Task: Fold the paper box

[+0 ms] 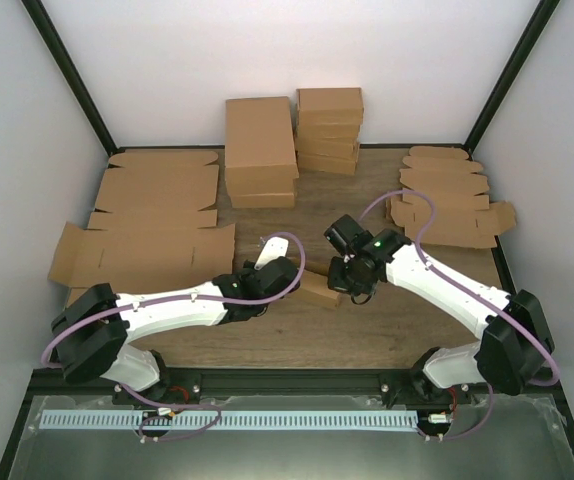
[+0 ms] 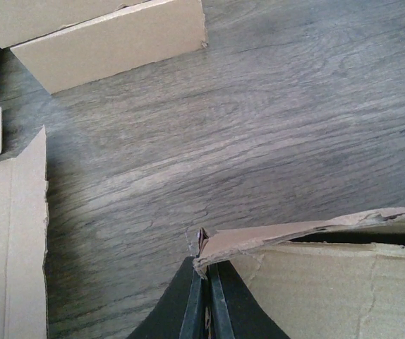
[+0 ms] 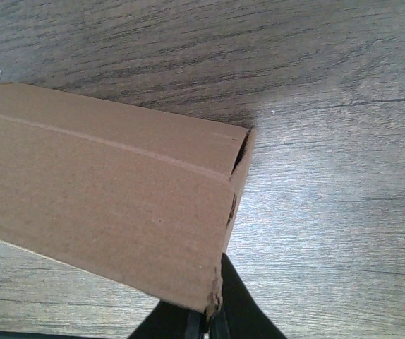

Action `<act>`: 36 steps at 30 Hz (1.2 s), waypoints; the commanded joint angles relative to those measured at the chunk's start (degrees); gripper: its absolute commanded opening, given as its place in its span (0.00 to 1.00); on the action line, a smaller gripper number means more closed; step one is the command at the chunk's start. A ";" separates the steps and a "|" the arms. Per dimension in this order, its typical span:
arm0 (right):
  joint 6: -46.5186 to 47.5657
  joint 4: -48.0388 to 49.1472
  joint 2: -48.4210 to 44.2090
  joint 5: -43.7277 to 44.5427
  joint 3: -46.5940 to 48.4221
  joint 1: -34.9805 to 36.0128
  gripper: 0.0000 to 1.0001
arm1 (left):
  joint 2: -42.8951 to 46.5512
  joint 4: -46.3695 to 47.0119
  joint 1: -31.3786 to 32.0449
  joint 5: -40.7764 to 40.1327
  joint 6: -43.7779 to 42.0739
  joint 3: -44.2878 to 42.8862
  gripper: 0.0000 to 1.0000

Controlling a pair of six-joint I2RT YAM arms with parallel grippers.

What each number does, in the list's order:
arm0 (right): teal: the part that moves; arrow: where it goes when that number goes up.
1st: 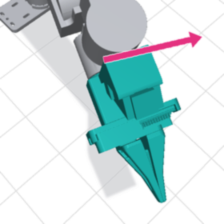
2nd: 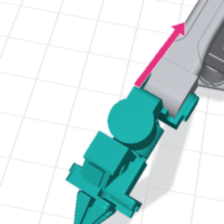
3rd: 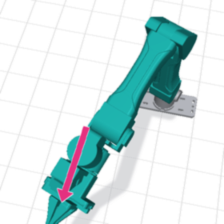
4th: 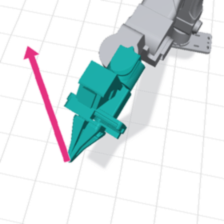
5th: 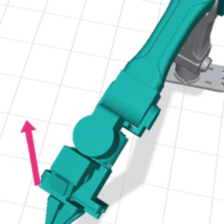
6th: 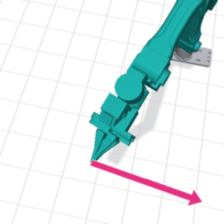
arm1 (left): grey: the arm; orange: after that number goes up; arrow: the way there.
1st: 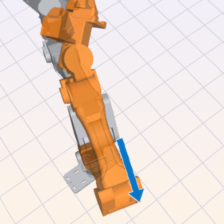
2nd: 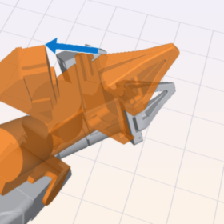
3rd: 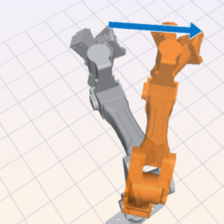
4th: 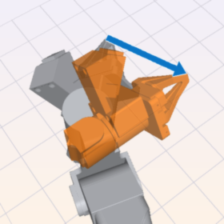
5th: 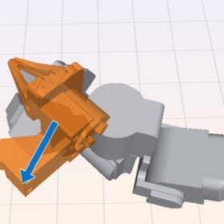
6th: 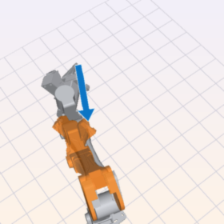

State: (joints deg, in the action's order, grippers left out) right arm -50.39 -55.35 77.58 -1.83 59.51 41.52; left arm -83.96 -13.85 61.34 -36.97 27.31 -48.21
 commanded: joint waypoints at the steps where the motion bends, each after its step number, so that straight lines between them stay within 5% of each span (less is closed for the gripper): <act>1: -1.94 11.12 0.95 -7.52 3.71 0.50 0.01 | -1.22 3.62 3.30 8.93 0.20 -1.42 0.05; 36: -5.73 17.08 1.31 -14.30 0.48 -0.74 0.01 | -1.20 4.84 3.55 9.93 0.64 -0.85 0.05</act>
State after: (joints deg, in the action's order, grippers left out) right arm -55.59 -53.93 78.28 -8.32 59.70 39.81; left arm -84.23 -14.35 61.60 -38.50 27.38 -48.21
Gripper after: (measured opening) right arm 0.023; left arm 0.056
